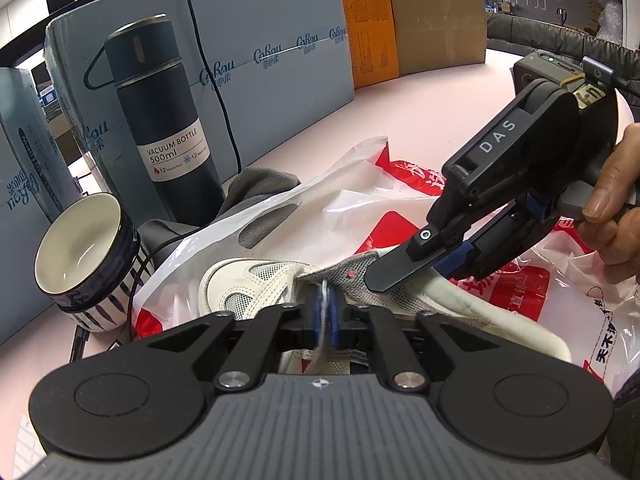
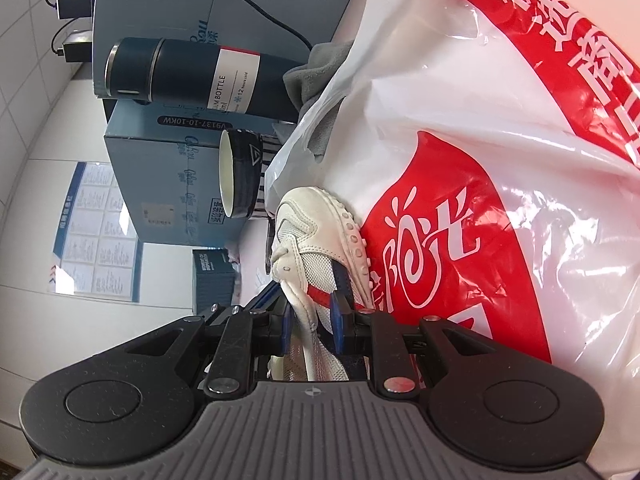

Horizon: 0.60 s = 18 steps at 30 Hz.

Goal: Lace up shoes with both hands

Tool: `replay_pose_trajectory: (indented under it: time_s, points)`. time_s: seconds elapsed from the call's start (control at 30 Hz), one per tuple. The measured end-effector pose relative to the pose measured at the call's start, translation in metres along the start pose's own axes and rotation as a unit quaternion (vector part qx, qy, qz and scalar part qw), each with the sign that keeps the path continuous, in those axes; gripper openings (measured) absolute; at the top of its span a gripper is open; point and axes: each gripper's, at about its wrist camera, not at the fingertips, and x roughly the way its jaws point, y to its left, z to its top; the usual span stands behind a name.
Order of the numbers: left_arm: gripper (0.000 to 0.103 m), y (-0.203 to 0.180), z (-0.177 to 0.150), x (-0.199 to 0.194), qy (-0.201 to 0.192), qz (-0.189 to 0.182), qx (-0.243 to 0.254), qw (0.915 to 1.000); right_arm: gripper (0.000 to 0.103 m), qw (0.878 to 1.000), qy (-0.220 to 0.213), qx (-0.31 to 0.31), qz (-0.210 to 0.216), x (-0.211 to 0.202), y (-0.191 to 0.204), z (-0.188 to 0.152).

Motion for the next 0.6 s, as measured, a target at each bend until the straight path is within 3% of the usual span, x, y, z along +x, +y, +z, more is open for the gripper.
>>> replay_pose_trajectory:
  time_s: [0.17,0.3,0.6]
  points:
    - [0.040,-0.001,-0.003,-0.015,-0.013,0.014,0.012,0.9997,0.020,1.000,0.001,-0.007,0.001,-0.003,0.002,-0.001]
    - [0.040,0.006,-0.006,-0.022,-0.014,0.014,0.000,0.9998,0.020,1.000,0.001,-0.006,0.002,-0.004,0.001,-0.003]
    - [0.026,0.006,-0.005,-0.016,0.000,0.001,-0.009,1.0000,0.020,1.000,0.002,-0.003,0.004,-0.001,0.004,-0.002]
